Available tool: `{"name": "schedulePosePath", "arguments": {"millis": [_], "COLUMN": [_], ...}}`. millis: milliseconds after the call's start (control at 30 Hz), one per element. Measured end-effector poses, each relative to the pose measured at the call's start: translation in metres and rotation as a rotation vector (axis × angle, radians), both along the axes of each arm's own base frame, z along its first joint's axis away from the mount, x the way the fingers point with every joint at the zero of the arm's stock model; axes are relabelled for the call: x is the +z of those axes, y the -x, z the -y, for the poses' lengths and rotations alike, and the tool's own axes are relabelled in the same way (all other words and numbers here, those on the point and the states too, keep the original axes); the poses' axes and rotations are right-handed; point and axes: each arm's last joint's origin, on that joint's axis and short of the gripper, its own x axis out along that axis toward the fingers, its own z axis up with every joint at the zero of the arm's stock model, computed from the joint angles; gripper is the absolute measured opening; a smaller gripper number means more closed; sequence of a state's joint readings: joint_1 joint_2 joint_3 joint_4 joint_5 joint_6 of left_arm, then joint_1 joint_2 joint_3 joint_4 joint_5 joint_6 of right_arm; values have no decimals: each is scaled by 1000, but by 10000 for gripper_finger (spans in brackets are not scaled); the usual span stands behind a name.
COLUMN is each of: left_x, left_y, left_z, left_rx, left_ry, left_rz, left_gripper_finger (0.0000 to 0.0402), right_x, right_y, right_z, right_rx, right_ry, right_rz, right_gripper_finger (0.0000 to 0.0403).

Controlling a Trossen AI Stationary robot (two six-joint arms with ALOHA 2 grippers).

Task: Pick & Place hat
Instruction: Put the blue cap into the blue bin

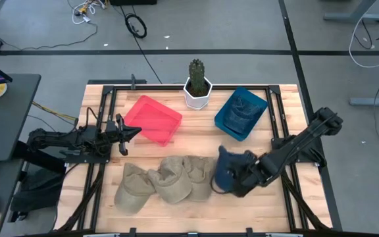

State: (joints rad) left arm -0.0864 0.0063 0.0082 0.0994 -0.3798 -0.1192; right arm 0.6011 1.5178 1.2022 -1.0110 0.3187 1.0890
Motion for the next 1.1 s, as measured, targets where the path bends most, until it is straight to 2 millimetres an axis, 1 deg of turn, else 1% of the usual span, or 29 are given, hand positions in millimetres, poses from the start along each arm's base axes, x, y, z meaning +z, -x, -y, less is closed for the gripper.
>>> {"name": "schedulePosePath", "arguments": {"millis": [200, 367, 467, 700, 833, 1100], "left_x": [0, 0, 0, 0, 0, 0], "left_y": [0, 0, 0, 0, 0, 0], "left_z": [0, 0, 0, 0, 0, 0], "left_rx": [0, 1, 0, 0, 0, 0], "left_ry": [0, 0, 0, 0, 0, 0], "left_rz": [0, 0, 0, 0, 0, 0], "left_gripper_finger": [5, 5, 5, 5, 5, 5], "right_x": [22, 34, 35, 36, 36, 36], "right_y": [16, 21, 19, 10, 8, 7], "right_z": [37, 63, 79, 114, 127, 146], "right_rx": [-131, -212, -246, -265, -251, -294], "right_ry": [127, 228, 303, 373, 414, 444], "right_rz": [2, 39, 26, -40, -75, -107], "right_gripper_finger": [0, 0, 0, 0, 0, 0]}}
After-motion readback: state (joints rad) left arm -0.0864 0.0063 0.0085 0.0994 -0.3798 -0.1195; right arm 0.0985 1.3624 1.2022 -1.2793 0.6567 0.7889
